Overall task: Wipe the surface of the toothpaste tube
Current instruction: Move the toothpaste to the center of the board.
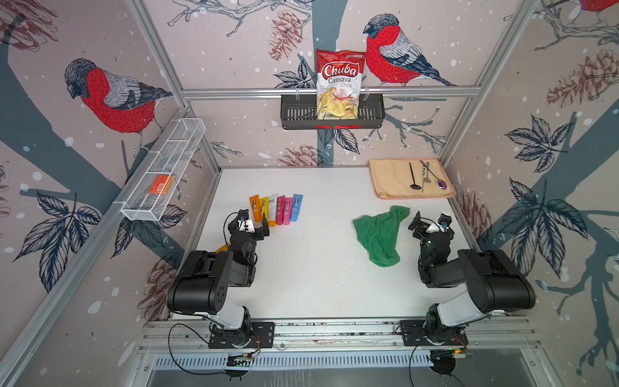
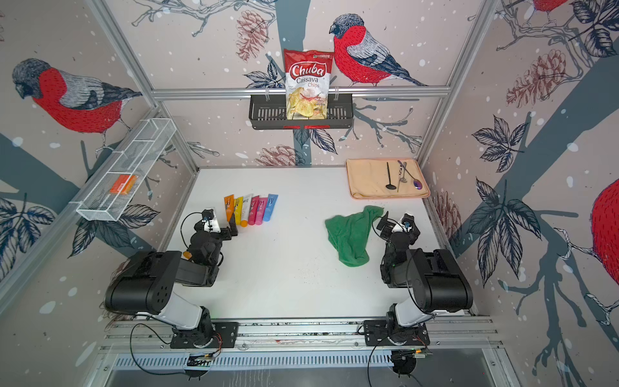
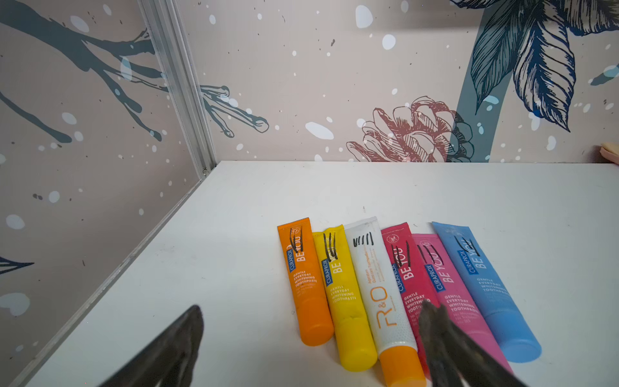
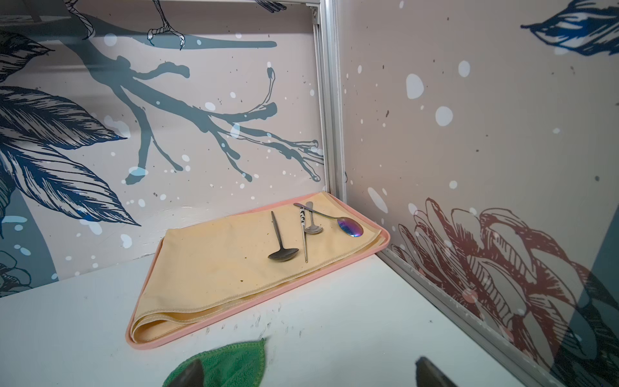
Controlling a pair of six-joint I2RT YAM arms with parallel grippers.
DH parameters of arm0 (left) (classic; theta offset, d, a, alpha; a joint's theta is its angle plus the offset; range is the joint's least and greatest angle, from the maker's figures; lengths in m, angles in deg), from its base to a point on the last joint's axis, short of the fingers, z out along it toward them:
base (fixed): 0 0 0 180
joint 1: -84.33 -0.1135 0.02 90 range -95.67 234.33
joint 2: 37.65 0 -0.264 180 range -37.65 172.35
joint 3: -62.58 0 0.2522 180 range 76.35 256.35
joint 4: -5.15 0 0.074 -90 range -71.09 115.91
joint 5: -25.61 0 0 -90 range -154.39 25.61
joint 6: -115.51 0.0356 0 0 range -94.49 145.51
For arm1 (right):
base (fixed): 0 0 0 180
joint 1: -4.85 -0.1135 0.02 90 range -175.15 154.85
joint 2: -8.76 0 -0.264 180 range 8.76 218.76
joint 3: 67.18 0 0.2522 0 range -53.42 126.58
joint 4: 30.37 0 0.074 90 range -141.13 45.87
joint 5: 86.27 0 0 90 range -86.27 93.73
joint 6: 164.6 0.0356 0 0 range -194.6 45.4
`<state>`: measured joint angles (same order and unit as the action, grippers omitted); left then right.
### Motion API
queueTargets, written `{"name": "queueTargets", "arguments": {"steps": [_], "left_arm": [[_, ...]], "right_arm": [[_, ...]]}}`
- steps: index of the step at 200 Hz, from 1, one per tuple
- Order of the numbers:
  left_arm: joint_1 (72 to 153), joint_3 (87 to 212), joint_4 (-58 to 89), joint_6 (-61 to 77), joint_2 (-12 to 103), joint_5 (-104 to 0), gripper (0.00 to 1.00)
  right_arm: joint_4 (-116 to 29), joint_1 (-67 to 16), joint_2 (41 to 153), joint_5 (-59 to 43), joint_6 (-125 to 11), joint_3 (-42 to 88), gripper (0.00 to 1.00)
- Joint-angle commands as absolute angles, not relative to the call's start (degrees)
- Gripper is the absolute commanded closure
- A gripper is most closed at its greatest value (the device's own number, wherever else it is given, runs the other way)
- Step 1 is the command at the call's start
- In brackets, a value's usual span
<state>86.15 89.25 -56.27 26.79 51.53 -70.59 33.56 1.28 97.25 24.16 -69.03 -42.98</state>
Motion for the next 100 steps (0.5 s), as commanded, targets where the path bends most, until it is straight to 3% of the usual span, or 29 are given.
{"name": "queueTargets", "arguments": {"steps": [1, 100], "left_arm": [[86.14, 89.48, -56.48, 26.39, 51.56, -70.70, 0.02], [86.02, 89.62, -56.40, 26.30, 51.56, -70.73, 0.03]], "right_arm": [[34.61, 1.33, 97.15, 23.67, -69.41, -42.98, 0.00], [34.38, 1.51, 97.18, 23.25, -69.33, -42.83, 0.00]]}}
